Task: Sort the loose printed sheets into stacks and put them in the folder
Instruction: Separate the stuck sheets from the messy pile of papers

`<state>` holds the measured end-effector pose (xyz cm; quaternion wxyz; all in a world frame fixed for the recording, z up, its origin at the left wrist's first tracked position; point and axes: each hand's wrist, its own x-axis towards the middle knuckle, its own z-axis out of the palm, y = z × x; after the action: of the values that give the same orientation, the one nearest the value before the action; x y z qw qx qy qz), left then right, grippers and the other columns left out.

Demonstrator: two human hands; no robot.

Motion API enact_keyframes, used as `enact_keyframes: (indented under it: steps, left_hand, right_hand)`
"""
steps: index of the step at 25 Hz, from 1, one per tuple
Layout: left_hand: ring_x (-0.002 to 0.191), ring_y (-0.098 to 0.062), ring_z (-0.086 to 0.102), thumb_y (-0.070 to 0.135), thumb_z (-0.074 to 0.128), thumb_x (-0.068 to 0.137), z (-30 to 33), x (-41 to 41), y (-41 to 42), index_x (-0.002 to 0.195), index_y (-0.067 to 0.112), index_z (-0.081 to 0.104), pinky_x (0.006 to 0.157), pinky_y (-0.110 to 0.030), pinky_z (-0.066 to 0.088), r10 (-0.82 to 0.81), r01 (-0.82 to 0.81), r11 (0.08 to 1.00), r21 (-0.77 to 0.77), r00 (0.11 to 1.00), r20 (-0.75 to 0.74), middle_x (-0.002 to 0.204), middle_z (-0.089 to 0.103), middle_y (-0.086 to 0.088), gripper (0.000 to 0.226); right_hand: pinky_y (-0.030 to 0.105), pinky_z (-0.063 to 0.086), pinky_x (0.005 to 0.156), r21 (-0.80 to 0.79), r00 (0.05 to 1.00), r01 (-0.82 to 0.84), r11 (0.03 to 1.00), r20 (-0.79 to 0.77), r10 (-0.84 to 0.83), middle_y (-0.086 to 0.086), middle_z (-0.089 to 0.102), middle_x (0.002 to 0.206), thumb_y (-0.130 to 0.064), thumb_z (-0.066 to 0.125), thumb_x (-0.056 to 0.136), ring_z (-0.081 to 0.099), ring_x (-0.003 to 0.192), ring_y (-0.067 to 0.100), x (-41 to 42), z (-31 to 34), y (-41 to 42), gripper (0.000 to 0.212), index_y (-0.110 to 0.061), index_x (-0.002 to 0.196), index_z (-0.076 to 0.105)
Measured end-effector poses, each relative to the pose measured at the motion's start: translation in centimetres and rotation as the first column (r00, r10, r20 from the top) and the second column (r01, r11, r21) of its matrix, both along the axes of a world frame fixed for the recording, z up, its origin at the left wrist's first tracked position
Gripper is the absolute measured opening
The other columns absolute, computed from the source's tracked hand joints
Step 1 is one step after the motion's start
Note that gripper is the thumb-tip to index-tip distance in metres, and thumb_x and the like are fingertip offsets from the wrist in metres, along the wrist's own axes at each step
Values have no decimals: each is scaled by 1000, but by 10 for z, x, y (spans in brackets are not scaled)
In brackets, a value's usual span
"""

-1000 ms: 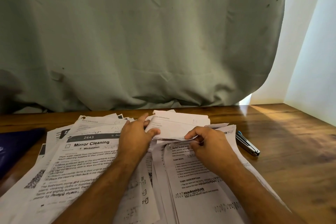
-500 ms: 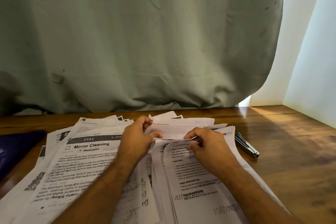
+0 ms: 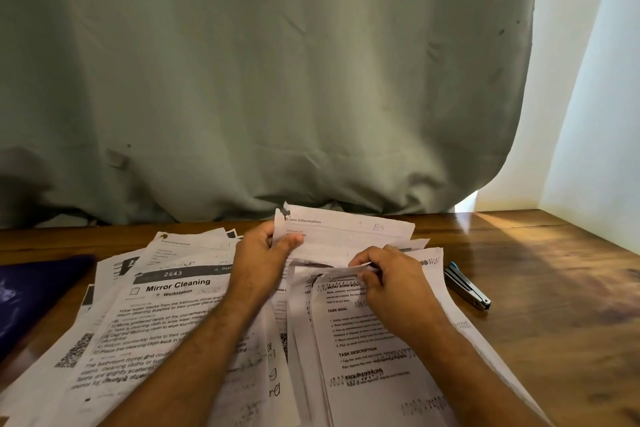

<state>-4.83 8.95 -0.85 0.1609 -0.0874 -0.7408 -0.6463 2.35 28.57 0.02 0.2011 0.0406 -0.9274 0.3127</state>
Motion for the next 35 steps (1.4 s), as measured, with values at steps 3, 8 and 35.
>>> enact_keyframes:
  steps: [3,8,35]
  left_hand:
    - [81,-8,75,20,70,93,22,0,-3,101,27,71,62,-21,59,51,-42,990,131,997,-66,91,78,6,10]
    - [82,-8,75,28,69,93,59,7,-6,105,23,71,65,-25,61,106,-80,990,114,962,-250,91,78,8,13]
    - [75,-29,77,23,69,93,82,45,-29,106,14,72,57,-38,61,-49,17,935,354,995,83,87,79,-8,16]
  right_hand:
    - [13,43,63,14,1000,15,1000,-13,-14,-17,52,92,-24,55,98,55,82,6,-2,-2,1,18,-40,91,58]
    - [20,54,75,-13,1000,16,1000,-10,-16,-13,53,95,-19,54,96,56,85,6,-6,-3,2,20,-37,92,61]
    - [4,45,72,16,845,-124,992,-523,115,-13,68,83,-11,64,86,61,74,-1,30,166,-29,20,-19,100,76]
